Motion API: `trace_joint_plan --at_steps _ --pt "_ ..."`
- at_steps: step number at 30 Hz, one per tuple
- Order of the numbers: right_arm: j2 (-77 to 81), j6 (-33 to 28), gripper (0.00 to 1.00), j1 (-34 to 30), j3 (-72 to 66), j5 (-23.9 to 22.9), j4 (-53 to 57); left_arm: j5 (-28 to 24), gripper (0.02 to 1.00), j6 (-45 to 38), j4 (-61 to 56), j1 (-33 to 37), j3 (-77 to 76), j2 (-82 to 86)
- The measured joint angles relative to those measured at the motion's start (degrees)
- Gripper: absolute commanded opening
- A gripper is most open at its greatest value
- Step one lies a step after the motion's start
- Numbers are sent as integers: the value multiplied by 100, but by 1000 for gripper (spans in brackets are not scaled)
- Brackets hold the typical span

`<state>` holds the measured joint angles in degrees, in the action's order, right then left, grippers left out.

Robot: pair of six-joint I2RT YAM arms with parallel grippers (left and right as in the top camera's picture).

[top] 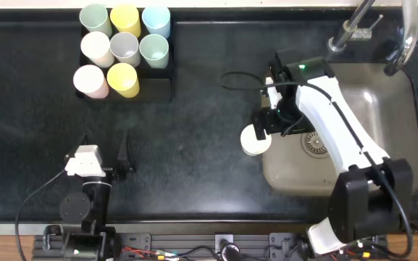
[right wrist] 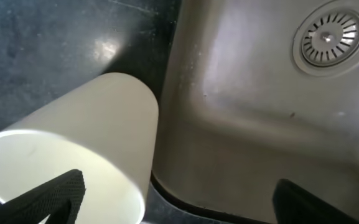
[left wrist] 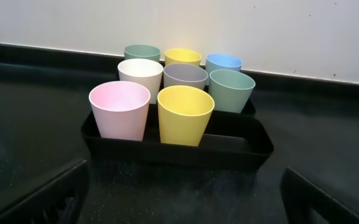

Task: Store Cups

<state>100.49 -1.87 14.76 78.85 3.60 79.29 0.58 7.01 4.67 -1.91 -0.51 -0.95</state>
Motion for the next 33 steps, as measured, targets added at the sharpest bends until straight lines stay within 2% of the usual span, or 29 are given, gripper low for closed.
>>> trace_joint_plan --at_steps 6,10,13,18,23,33 --pt "212 -7 735 72 0 -31 -70 0 1000 0 0 0 0 0" --pt "293 17 667 181 0 -50 -138 0 1000 0 0 0 0 0" --pt "299 -4 568 236 0 -63 -197 0 1000 0 0 0 0 0" --pt "299 -15 277 315 0 -68 -256 0 1000 0 0 0 0 0" --pt "299 -20 45 337 0 -70 -286 0 1000 0 0 0 0 0" --pt "280 17 42 361 0 -2 -345 0 998 0 0 0 0 0"
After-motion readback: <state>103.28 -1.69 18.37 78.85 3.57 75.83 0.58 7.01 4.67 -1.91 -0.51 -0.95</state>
